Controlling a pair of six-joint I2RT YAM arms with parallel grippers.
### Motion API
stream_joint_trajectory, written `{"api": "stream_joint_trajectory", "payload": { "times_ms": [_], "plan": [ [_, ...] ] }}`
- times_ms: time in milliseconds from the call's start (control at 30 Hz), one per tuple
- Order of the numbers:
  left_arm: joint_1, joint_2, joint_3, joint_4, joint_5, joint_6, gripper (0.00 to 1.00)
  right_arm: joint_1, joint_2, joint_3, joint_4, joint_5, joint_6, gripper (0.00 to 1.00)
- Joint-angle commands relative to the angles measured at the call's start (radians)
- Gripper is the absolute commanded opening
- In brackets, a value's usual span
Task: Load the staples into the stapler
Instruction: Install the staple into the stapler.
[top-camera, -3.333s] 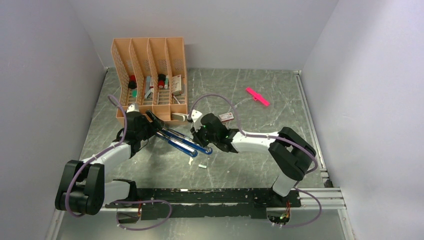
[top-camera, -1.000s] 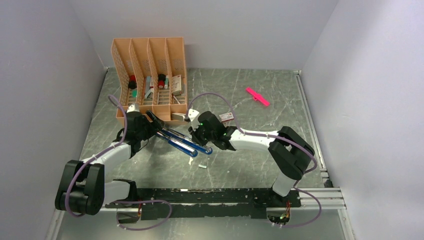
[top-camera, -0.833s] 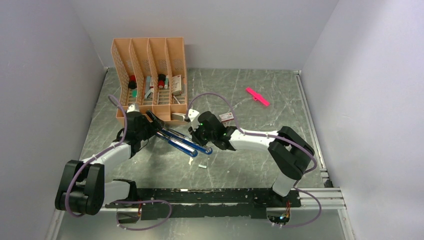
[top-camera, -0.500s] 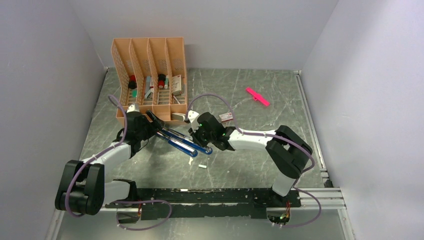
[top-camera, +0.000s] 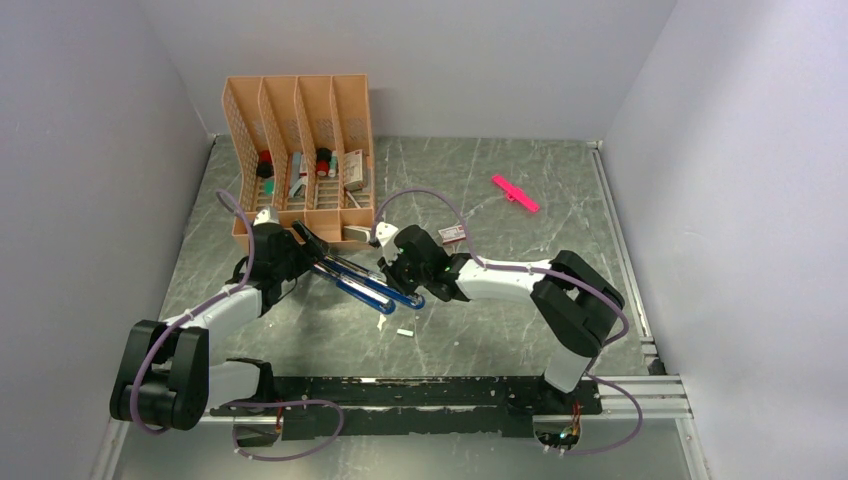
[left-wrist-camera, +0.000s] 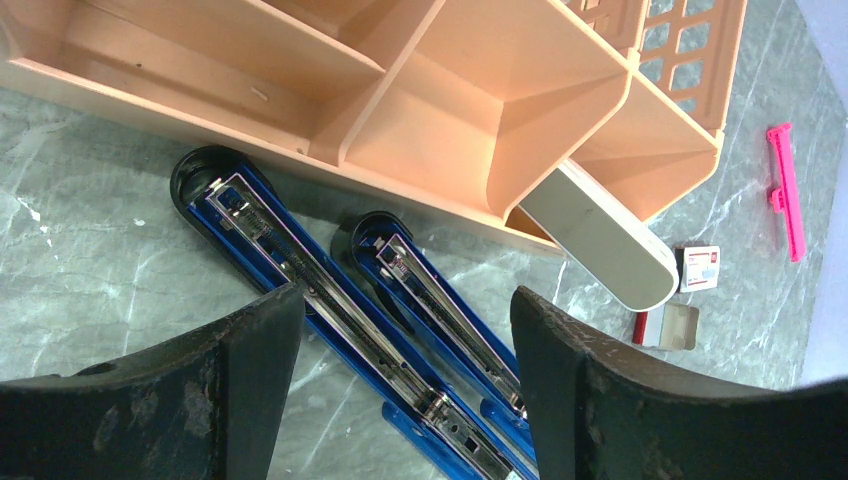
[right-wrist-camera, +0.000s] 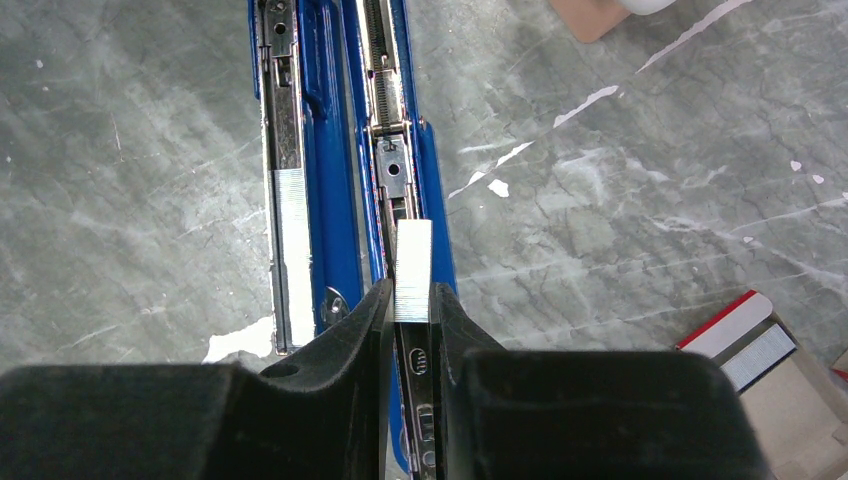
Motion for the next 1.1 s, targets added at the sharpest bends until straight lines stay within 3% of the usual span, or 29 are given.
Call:
{"api": "stream_joint_trajectory", "payload": {
  "times_ms": [0, 567, 1067],
  "plan": [
    [-0.012, -0.009, 0.004, 0.027, 0.024, 0.007, 0.80, 0.005, 0.018, 0.025, -0.020, -0.010, -0.006, 0.00],
    [-0.012, -0.004, 0.007, 0.029, 0.023, 0.007, 0.80, 0.004, 0.038, 0.058, -0.101, -0.006, -0.029, 0.00],
    [-0.012, -0.004, 0.007, 0.032, 0.026, 0.007, 0.80, 0.023, -0.026, 0.038, -0.030, 0.005, -0.027, 0.00]
  ]
}}
